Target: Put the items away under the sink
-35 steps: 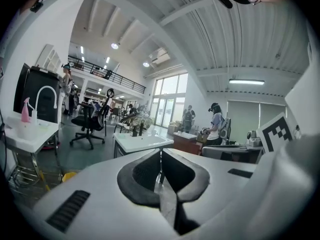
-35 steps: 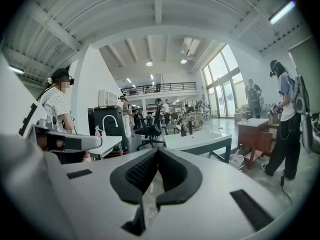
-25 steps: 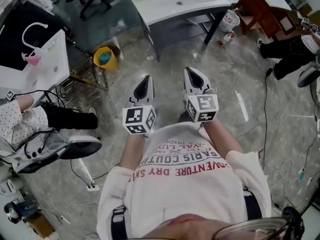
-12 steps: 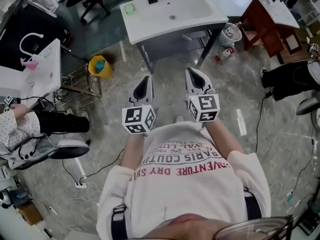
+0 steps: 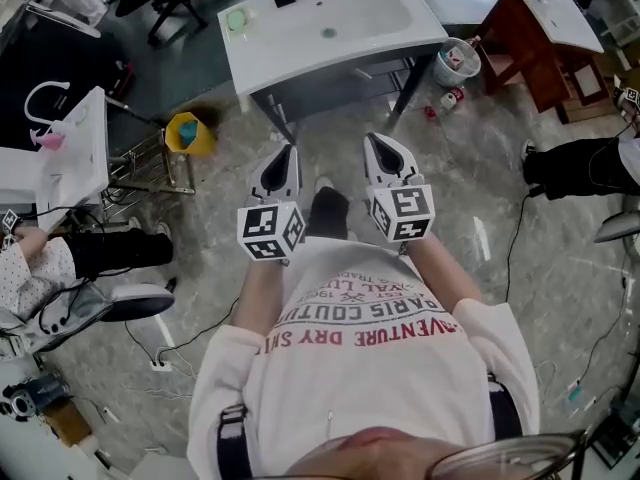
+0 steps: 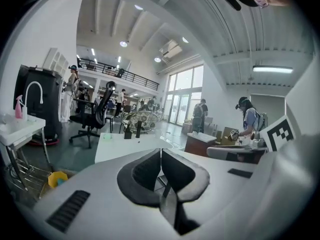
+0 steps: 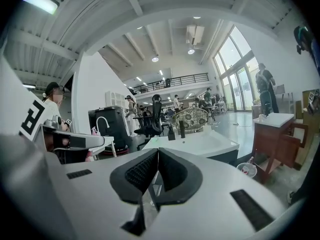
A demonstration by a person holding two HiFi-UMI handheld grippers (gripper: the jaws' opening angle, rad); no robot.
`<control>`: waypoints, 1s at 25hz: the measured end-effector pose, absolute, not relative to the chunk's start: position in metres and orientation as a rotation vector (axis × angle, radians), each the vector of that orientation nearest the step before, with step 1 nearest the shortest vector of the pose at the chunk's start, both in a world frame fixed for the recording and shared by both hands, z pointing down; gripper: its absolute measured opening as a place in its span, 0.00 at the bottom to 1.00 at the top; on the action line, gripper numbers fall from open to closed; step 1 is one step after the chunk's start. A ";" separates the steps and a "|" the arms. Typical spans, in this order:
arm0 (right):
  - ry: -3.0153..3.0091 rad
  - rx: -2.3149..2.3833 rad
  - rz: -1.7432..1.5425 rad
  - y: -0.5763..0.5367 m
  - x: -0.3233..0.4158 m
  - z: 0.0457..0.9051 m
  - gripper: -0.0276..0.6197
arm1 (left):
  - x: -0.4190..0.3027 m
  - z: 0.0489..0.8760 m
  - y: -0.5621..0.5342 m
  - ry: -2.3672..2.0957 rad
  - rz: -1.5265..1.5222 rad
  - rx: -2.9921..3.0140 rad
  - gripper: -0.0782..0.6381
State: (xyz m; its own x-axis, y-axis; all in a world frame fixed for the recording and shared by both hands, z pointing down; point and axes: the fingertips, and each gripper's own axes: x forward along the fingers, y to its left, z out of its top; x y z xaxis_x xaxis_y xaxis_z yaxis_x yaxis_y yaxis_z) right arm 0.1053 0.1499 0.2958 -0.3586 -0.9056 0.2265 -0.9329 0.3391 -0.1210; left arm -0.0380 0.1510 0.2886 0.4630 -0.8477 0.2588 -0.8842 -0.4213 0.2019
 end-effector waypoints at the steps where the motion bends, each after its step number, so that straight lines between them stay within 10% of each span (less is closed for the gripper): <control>1: -2.467 1.703 0.352 0.145 0.107 0.298 0.08 | -0.035 0.291 0.144 -1.465 0.165 2.404 0.15; 25: -2.405 1.721 0.316 -0.163 0.117 0.297 0.08 | -0.018 0.302 -0.183 -1.389 0.117 2.407 0.15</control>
State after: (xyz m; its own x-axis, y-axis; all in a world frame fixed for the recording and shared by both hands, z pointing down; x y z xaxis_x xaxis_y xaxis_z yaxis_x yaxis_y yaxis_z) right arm 0.1174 -0.1628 0.2971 -0.3214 -0.9114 0.2569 -0.9468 0.3129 -0.0745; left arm -0.0181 -0.1835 0.3017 0.5136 -0.8219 0.2463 -0.8515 -0.4530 0.2641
